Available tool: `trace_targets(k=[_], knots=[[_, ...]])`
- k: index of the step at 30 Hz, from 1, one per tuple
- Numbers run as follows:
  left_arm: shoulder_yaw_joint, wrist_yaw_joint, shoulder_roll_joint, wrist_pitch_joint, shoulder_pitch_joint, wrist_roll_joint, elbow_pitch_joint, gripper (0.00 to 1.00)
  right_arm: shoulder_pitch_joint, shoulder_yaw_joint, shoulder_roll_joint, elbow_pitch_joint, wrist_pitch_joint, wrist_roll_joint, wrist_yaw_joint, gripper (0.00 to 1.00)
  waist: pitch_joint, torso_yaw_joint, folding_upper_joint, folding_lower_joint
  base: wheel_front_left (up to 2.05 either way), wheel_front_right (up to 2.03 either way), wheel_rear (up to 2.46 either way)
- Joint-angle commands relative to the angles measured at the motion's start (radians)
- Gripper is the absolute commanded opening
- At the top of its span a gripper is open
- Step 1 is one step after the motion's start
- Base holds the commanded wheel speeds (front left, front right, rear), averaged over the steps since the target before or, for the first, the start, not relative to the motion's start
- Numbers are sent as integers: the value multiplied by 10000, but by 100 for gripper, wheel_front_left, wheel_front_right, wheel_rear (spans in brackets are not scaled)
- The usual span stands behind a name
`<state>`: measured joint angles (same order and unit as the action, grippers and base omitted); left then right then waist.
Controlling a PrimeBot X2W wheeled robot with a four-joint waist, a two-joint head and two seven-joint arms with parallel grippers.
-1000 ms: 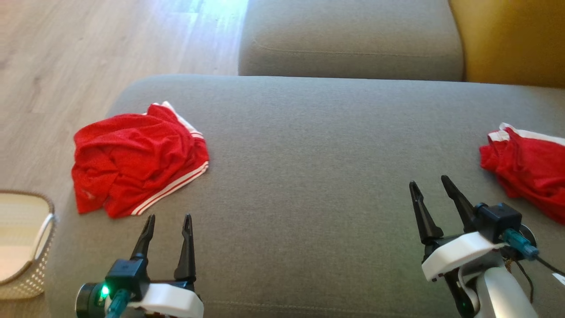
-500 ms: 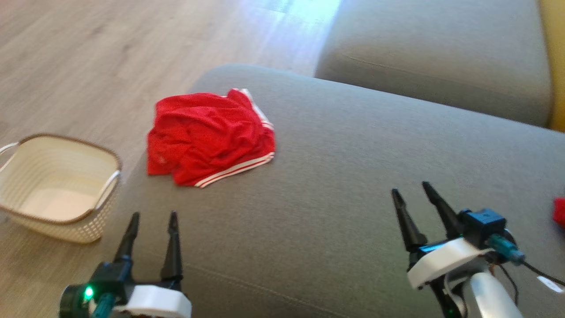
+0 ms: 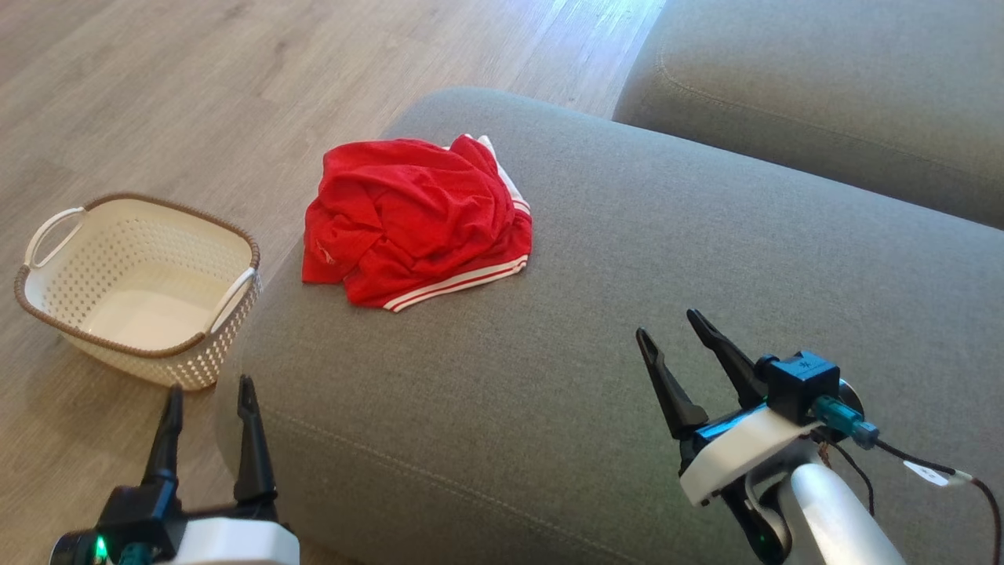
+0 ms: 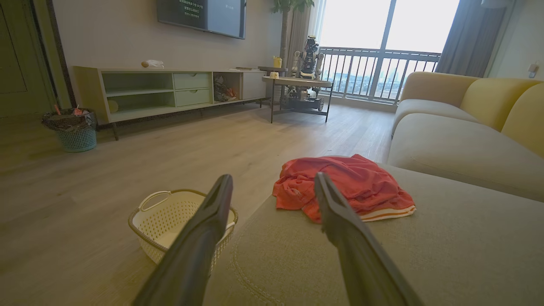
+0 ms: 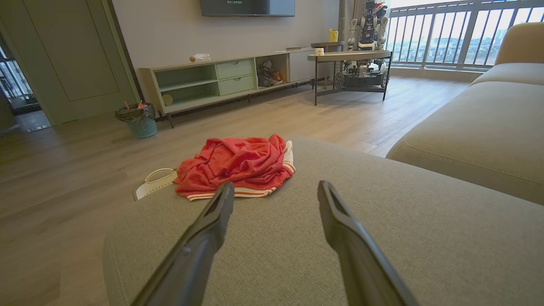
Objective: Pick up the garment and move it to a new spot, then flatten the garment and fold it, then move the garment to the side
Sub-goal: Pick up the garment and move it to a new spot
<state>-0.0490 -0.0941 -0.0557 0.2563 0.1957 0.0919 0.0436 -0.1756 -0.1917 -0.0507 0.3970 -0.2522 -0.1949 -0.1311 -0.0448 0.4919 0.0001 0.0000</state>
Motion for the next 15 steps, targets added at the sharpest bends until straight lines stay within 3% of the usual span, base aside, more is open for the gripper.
trace_targets(k=[1,11,15], knots=[[334,-70,42,55,-294,32,411,100,-504,-206,4,-235,-95,1,4,100,6,0,-1,0,0,0,0],[495,2,52,55,-359,162,183,100,-295,-7,5,-245,-95,-29,4,100,-91,-106,-1,0,0,0,0],[649,352,1,55,-579,186,-14,100,-98,81,5,-289,-95,176,4,100,7,-162,-1,0,0,0,0]])
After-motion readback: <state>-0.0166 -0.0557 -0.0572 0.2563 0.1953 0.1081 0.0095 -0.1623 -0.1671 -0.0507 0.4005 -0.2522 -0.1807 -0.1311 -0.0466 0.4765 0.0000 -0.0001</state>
